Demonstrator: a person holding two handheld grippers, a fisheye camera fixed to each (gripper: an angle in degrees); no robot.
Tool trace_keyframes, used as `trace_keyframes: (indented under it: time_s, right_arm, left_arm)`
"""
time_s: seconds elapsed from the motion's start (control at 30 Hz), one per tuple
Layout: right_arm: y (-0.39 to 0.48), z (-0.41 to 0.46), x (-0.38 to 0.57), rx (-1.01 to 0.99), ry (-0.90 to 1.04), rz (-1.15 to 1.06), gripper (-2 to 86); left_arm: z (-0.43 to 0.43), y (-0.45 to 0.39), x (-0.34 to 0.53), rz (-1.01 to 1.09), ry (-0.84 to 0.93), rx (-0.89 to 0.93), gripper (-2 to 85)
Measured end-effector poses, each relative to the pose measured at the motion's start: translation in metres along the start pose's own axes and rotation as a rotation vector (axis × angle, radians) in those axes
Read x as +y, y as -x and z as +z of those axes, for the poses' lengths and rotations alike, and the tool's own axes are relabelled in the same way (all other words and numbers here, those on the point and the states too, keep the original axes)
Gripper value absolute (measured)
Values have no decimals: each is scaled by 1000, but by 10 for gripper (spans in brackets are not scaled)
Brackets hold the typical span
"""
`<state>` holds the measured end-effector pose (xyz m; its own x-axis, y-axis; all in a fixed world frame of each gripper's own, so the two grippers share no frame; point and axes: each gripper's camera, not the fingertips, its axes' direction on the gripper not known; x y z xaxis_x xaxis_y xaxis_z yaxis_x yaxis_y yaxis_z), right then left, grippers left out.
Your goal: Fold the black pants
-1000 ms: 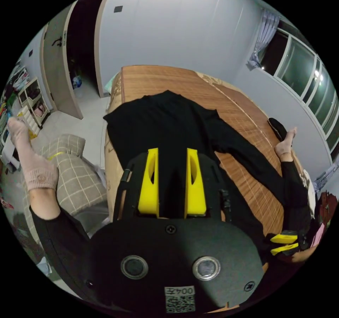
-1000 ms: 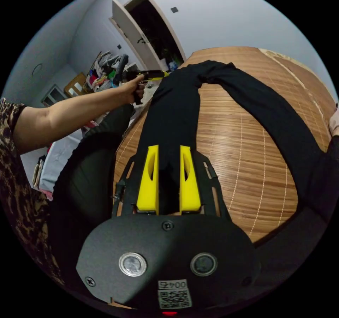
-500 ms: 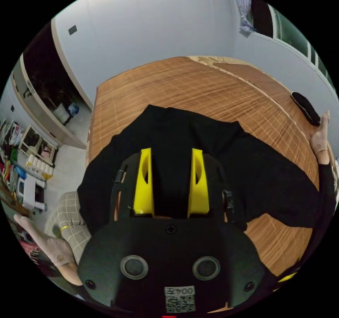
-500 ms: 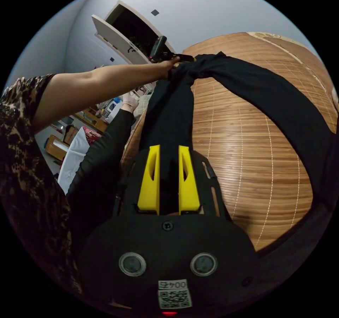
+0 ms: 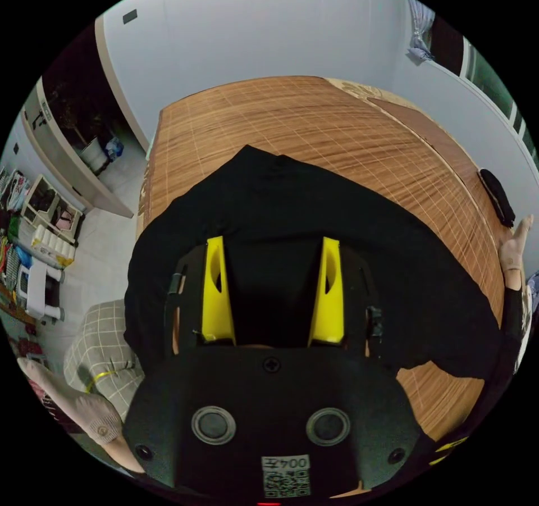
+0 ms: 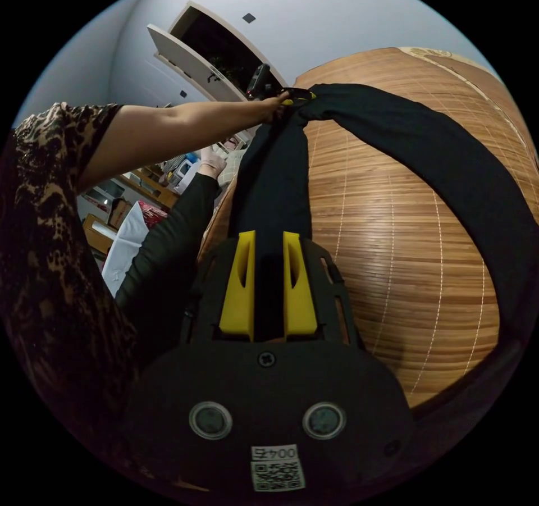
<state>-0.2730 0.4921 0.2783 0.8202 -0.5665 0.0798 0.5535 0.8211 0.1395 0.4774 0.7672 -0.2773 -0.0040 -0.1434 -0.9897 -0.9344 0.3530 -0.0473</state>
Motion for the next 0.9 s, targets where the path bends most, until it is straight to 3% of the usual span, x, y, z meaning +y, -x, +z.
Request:
trace_keyframes:
  time_s: [0.23,0.5,0.67,0.9]
  right_arm:
    - [11,7,-8,46,10,-33,80]
    - [27,29,-18,126,57,-77,76]
    - [39,38,-24,193,48,-128,89]
    - [47,32,-35,268,10,-110,86]
  left_arm:
    - [-81,-26,57,84,-103,87,236]
    - [-200,-121,305,166,-35,299,208]
    - [-210,-169,394,88,38,387,190]
    - [-202,-203,422,215,48,262,175]
